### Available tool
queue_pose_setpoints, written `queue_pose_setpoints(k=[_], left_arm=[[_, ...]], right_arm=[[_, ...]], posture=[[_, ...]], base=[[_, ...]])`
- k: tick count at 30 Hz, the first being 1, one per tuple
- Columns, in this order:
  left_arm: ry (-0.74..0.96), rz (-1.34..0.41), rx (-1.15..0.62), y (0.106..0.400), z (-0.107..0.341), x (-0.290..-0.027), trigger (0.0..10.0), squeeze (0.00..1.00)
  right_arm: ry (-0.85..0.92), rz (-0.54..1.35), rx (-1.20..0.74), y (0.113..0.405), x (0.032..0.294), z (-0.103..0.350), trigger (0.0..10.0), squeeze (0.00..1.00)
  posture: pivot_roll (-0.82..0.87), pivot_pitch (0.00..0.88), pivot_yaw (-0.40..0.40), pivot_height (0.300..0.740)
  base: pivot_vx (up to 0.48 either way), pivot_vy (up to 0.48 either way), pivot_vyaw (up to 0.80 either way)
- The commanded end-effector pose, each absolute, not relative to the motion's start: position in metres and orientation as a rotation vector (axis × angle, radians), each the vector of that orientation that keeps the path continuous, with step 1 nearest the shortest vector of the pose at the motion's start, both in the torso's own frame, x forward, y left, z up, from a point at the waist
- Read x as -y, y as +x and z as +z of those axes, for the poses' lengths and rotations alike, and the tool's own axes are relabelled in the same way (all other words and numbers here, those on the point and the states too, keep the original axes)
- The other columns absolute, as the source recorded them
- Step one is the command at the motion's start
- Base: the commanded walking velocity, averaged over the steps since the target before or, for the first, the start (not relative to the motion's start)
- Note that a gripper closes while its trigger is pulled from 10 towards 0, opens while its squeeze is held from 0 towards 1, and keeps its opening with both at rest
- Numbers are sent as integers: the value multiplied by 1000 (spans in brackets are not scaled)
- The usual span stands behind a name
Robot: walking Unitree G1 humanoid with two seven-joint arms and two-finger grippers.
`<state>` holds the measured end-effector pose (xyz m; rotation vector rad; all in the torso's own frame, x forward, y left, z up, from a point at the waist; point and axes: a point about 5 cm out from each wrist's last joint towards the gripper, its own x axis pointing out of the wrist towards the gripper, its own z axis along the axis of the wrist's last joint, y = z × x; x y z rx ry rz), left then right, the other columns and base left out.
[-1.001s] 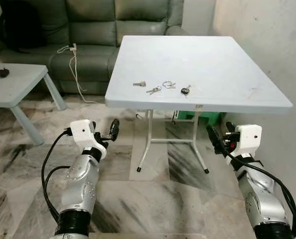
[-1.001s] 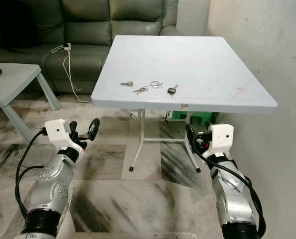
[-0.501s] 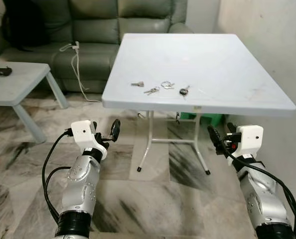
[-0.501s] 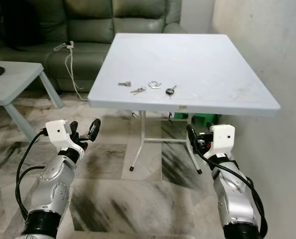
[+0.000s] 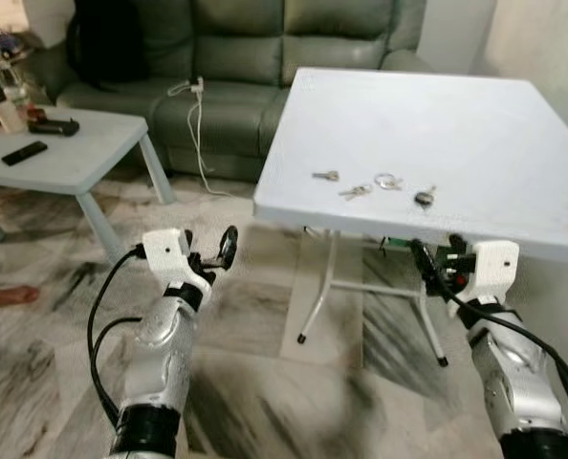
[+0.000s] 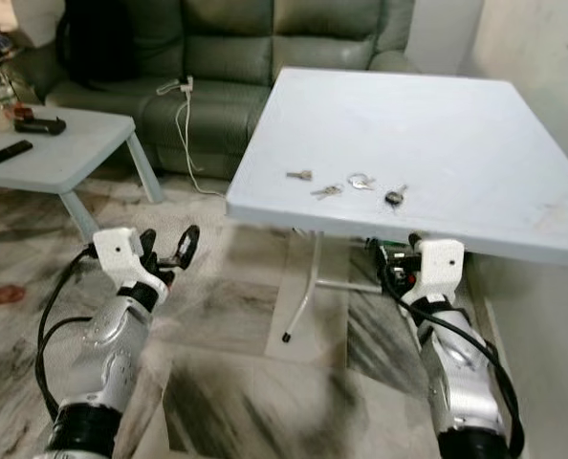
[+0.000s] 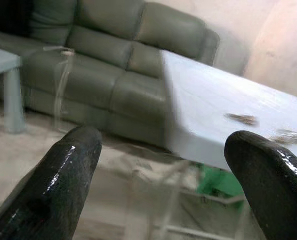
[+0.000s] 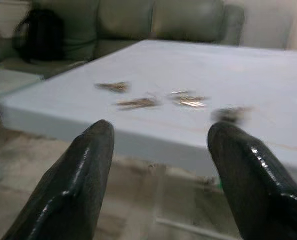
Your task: Hang keys on a hook
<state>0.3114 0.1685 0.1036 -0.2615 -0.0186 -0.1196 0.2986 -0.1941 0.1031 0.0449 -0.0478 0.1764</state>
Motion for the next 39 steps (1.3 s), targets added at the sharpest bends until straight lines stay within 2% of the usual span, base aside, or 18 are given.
queue_pose_setpoints(k=[1, 7, 19, 24, 39], left_arm=[[-266, -128, 33, 314, 109, -166, 10000, 0], [-256, -117, 18, 314, 108, -166, 10000, 0], [-177, -127, 31, 312, 108, -165, 10000, 0], [-200, -132, 33, 312, 107, -165, 10000, 0], [-205, -142, 40, 312, 108, -163, 10000, 0]], right_arm=[[26, 161, 63, 298, 201, 108, 10000, 0], [26, 162, 62, 298, 201, 108, 10000, 0], [27, 172, 62, 297, 199, 108, 10000, 0], [27, 175, 62, 297, 198, 107, 10000, 0], [23, 186, 60, 296, 198, 107, 10000, 0]], posture=[[-36, 0, -19, 740], [-35, 0, -18, 740], [-33, 0, -19, 740], [-34, 0, -17, 740], [-34, 0, -21, 740]], base=[[337, 341, 0], [337, 337, 0], [0, 0, 0], [0, 0, 0], [384, 0, 0]])
